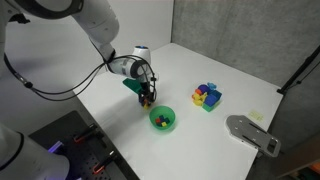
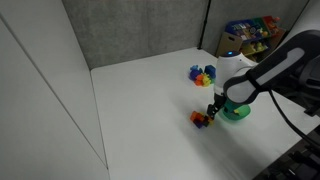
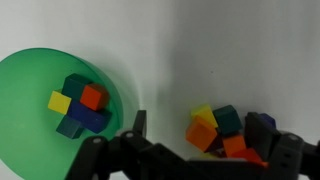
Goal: Pick up one one small orange block from the table and put it in the green bowl
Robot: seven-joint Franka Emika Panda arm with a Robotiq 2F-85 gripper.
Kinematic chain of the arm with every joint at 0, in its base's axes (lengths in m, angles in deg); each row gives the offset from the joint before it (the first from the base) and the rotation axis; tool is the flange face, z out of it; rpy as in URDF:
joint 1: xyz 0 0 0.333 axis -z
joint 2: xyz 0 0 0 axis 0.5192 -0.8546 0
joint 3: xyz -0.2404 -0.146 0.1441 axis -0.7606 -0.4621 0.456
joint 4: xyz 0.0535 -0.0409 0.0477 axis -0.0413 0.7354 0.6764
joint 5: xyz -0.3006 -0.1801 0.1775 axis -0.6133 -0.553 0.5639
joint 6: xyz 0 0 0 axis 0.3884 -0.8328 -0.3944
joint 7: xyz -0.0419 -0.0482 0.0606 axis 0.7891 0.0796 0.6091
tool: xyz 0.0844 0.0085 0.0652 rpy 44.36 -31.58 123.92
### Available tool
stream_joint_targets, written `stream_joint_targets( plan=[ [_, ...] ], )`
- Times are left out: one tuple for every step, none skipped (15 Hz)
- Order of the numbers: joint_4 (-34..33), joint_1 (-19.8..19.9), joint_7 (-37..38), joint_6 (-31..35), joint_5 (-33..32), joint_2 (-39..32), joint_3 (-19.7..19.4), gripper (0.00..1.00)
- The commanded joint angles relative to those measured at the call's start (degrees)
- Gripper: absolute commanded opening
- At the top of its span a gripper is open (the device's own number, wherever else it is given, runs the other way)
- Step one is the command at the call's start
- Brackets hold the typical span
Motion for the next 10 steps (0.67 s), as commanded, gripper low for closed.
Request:
stream_joint_targets(
  plan=[
    [-3.83, -1.45, 1.08, 0.45, 0.81, -3.62, -1.28, 1.00],
    [-4.32, -1.59, 1.11, 0.64, 0.88, -4.25, -1.41, 1.00],
    [-4.84, -1.88, 1.21, 0.91, 0.76, -4.91, -1.70, 1.00],
    [-5.31, -2.00, 1.19, 1.02, 0.85, -5.46, -1.80, 1.00],
    [-5.79, -2.25, 1.33, 1.32, 0.82, -6.05, -2.04, 1.00],
    [-6.25, -2.33, 1.34, 1.57, 0.94, -6.52, -2.11, 1.00],
    [-6.66, -2.40, 1.34, 1.90, 1.06, -7.01, -2.17, 1.00],
    [-7.03, -2.48, 1.39, 2.23, 1.16, -7.45, -2.24, 1.00],
    [-7.42, -2.51, 1.39, 2.49, 1.29, -7.88, -2.27, 1.00],
    [-7.79, -2.47, 1.36, 2.66, 1.52, -8.32, -2.22, 1.00]
  ],
)
